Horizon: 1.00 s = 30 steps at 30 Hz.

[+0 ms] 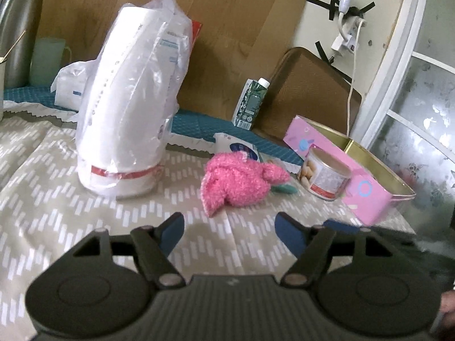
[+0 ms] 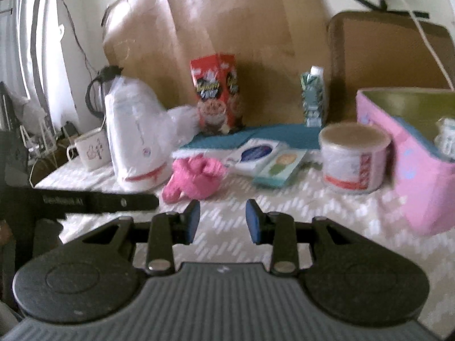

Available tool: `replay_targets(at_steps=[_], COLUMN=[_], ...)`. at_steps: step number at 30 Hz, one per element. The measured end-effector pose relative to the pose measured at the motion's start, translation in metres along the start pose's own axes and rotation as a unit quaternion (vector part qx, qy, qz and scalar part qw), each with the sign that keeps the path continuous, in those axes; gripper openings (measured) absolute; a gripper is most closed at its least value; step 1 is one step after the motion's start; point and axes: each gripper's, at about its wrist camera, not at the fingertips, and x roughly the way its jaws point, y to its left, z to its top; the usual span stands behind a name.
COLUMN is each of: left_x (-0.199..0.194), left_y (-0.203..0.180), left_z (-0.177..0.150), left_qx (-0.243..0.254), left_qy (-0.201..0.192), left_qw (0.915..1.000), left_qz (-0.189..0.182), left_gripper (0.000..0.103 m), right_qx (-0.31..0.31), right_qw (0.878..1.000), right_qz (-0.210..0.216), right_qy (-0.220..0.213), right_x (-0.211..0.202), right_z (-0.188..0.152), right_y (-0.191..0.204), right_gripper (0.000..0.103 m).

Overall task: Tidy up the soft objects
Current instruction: 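Withdraw the left tool from the tin box, then lower the right gripper onto the pink fuzzy cloth and grasp it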

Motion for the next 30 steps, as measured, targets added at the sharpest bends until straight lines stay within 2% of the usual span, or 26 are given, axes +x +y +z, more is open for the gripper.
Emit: replay_targets(at_steps=[3,9,20,30], left_x=[0.003,0.011,0.015,0.015], left_y=[-0.005,-0.006,-0.008,0.002], left_z=[-0.001,-0.001,-0.002,0.001], left_qx=[0.009,0.007,0.012,-0.008], left_qy=[0.003,0.023,0.023,0.021], left_qw=[0.9999,0.9996,0.9995,0.9997], left_qz=[0.005,0.014,0.02,-0.002], left_gripper=[0.073,0.075,0.077,0.079], right_qx=[0.003,0.013,0.02,0.018], right_qw=[1.0,0.999,0.999,0.999], right_qz=[-0.008,-0.007,0.003,0.006], right_qy=[0.025,0.032,0.03,0.027], right_x=[0.008,0.011,0.011,0.01], right_z=[-0.007,-0.007,-0.008,-0.008], right_y=[0.001,-0.002,-0.003,-0.002], right_gripper=[0.038,0.038,0.038,0.039])
